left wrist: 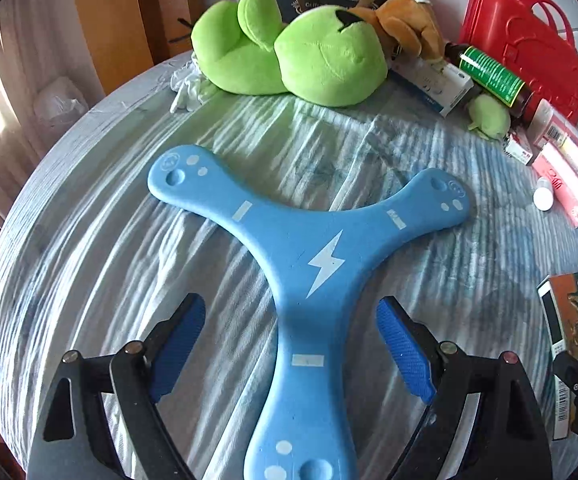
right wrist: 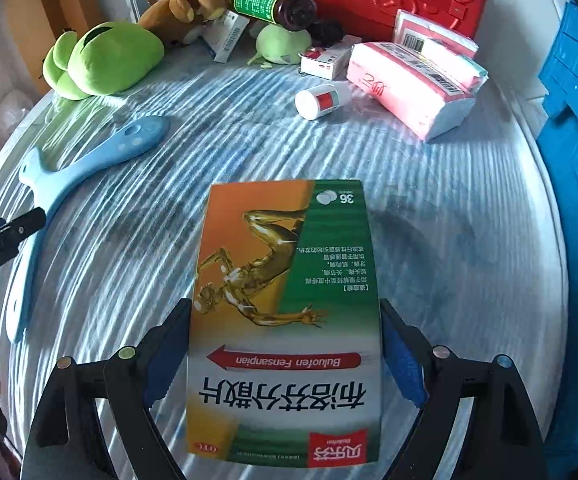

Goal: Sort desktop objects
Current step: 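Lift the boomerang with left tool while right tool lifts the ibuprofen box toward the crate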

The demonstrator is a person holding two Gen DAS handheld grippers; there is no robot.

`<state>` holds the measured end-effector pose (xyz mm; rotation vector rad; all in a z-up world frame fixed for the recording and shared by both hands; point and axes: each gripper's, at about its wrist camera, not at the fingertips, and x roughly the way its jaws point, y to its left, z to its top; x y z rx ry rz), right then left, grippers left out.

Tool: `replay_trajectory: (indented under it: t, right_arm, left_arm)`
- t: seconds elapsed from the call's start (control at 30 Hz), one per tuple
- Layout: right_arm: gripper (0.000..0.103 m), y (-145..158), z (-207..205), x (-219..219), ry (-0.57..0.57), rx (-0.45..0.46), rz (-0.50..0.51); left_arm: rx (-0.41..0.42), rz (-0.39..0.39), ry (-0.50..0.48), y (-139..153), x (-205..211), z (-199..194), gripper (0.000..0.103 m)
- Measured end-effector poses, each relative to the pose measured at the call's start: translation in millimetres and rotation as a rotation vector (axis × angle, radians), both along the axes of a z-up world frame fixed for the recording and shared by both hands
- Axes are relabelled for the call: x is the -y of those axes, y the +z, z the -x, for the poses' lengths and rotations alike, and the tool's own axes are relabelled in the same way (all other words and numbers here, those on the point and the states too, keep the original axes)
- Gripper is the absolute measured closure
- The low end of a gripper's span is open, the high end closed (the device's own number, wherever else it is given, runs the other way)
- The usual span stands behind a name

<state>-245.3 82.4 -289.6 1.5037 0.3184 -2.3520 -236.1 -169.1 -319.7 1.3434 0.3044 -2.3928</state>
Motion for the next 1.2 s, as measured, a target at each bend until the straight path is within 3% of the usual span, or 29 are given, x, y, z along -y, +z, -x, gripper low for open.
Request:
replay_trajectory:
  t: [0.07,0.17,0.23,0.27,0.3,0.33,0.4,0.5,0.9,1.03,1.2]
  right_arm:
    - [0.014,-6.4,3.3,5.5,-0.006,-0.006,0.007]
    - [0.0,-9.4,4.6,4.9,-0.039,-0.017,0.017]
    - [0.0,-11.3,4.8,1.5,-0.07,-0.017,0.021]
    - [0.001,-13.4,5.8,0.5,-0.08,-0.015,0.021]
    - [0.007,-16.1,7.4,1.2,-0.084,-0.009,0.013]
    - [0.016,-17.6,8.4,3.2,-0.083,-0.01,0.004]
    - [0.016,-11.8,7.8,8.8,-0.08,-0.03,-0.028]
    - [0.016,5.7,2.0,15.0,-0.065,-0.062,-0.003]
    - [0.016,134.0,-35.3,39.3,-0.058,-0.339,0.091]
    - [0.016,194.3,-58.8,19.9,-0.096,-0.464,0.102]
    - [0.016,269.6,-95.5,-39.8,-0.19,-0.623,0.103]
  left_arm:
    - [-0.029,0.004,0.014,-6.4,3.3,0.6,0.013]
    - [-0.051,0.012,0.006,-9.1,5.6,4.7,0.013]
    - [-0.066,0.017,-0.001,-8.2,5.1,6.5,0.02]
    - [-0.079,0.02,-0.017,-6.3,2.5,7.1,0.042]
    - [-0.076,0.025,-0.036,-3.2,-0.8,8.4,0.051]
    - [-0.062,0.029,-0.049,-2.2,-3.5,10.3,0.052]
    - [-0.065,0.025,-0.075,1.3,-7.2,8.4,0.052]
    - [-0.094,0.081,-0.08,21.7,-13.9,-3.5,0.052]
    - [-0.328,0.118,-0.135,150.2,-30.0,-49.0,0.052]
    - [-0.416,0.112,-0.186,196.8,-54.8,-55.5,0.052]
    - [-0.556,0.091,-0.315,259.4,-123.7,-63.4,0.052]
